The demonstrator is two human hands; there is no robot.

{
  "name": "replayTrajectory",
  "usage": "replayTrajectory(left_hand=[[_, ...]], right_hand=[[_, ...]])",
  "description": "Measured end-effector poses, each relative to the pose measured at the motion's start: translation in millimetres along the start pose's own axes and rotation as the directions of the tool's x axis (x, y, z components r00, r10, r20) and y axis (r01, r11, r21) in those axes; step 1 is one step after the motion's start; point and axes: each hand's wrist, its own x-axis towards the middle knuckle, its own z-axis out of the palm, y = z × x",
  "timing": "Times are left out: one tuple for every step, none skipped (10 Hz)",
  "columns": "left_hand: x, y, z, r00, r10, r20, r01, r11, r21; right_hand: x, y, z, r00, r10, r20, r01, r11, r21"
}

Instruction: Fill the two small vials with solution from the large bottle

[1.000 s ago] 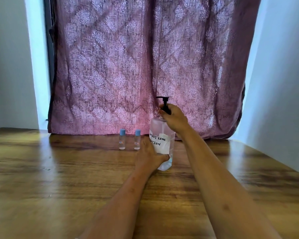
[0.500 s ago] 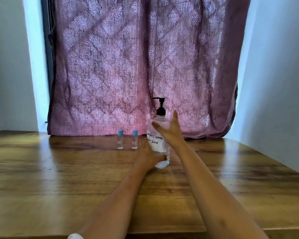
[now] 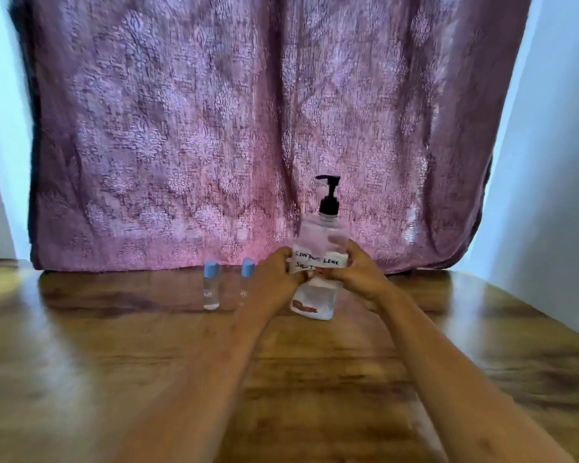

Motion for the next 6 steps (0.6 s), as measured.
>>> replayTrajectory(left_hand=[[18.0,-10.3,18.0,1.000,-0.013,-0.007,0.014,0.996,0.087],[23.6,-8.8,20.9,0.999,-0.031,-0.008,0.032,0.983,0.179],[24.3,-0.3,19.4,0.999,-0.034,-0.033,0.042,0.967,0.252],[22.8,4.6,15.0,0.994,-0.111,-0.006,0.109,0.954,0.278],[31.0,11.6,3.4,0.989,-0.125,0.082,0.084,0.917,0.391],[51.4,23.3,-27.1,0.984,-0.122,0.131,0.050,0.889,0.455]], right_hand=[[19.8,10.3,-17.1,0.996,0.086,0.023,-0.086,0.996,0.010],[31.8,9.7,-25.7,0.988,0.143,0.052,-0.142,0.990,-0.022],[42.3,5.1,-27.6,0.974,0.201,0.106,-0.198,0.979,-0.037],[42.1,-5.7,-23.2,0.950,0.275,0.150,-0.270,0.961,-0.051],[43.3,-19.3,-27.9,0.900,0.351,0.258,-0.351,0.935,-0.046],[49.7,-45.1,-40.7,0.860,0.418,0.292,-0.449,0.892,0.045]])
